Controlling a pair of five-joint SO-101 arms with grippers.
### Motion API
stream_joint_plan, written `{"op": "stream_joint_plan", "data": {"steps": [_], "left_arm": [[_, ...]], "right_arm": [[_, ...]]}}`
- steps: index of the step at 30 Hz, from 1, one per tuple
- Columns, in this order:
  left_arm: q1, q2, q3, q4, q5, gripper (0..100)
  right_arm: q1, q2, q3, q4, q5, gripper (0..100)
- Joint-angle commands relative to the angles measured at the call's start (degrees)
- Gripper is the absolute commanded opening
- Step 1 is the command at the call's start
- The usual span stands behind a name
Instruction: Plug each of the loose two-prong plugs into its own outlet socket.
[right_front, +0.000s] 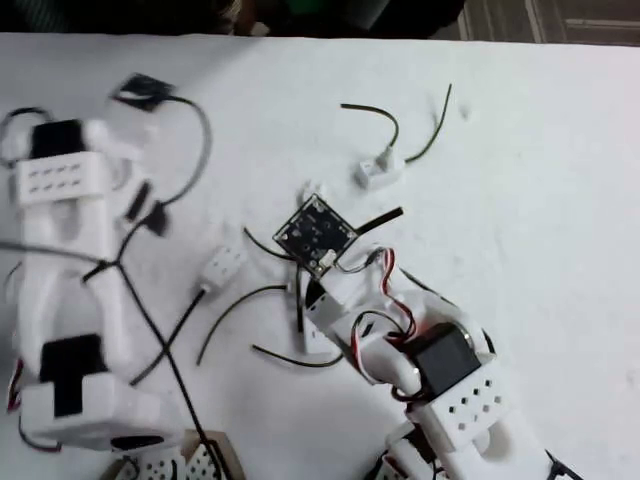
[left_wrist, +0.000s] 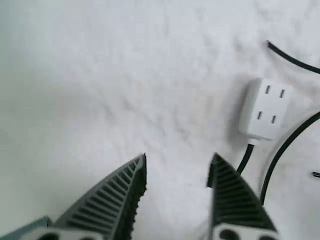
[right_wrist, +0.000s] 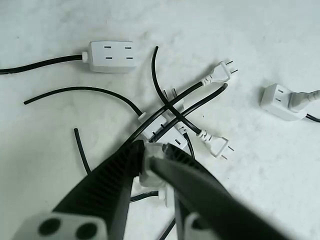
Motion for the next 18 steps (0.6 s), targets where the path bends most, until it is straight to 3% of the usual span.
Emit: {"op": "stream_joint_plan", "data": {"steps": [1,8,13,18], "left_arm": [[-7.16,-6.37,3.69,-1.67,-3.96,1],[-13.76,-8.66,22.15,-15.38,-2.29,2],[-14.81,-11.56,34.11,-23.74,-1.76,2],[-14.81,-15.25,43.25,-31.56,1.76,2]], "right_arm": [[0.31,1.45,-2.9,-0.57,0.7,1.9],[-1.01,20.79,-13.45,-3.47,0.7,1.9],[-7.6,34.07,-20.22,-6.37,1.49,1.9],[-8.75,43.91,-25.41,-10.59,1.32,1.9]]}}
